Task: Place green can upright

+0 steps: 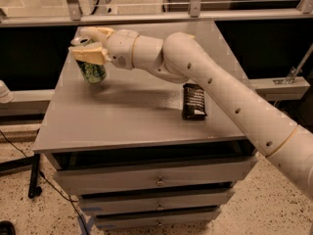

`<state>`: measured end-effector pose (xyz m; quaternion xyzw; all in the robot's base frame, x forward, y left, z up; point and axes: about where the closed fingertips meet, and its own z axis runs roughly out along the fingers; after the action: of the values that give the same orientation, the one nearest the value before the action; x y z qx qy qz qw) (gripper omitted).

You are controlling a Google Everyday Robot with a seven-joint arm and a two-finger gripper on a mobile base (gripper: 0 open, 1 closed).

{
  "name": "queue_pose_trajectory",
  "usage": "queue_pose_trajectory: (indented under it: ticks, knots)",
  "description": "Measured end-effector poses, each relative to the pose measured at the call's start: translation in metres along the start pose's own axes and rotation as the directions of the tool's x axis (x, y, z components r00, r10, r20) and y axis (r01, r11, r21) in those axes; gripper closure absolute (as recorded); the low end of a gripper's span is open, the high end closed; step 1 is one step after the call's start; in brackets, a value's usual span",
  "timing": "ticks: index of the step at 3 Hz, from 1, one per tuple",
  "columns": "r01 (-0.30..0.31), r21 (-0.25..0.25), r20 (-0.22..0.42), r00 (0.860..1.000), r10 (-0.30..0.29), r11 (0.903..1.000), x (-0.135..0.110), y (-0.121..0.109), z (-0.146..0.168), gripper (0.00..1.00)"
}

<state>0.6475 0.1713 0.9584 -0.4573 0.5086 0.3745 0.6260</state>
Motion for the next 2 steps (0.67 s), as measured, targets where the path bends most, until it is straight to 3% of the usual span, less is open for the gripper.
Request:
queue_pose_trajectory:
  ticks: [1,2]
  knots:
    - [-0.009,0.01,0.032,0.999,0.009,0.9999,0.0107,0.0043,-0.0035,1.0]
    - [-0.017,0.01,0.04,0.999,0.017,0.9998,0.0162,0.0054,-0.0085,0.83]
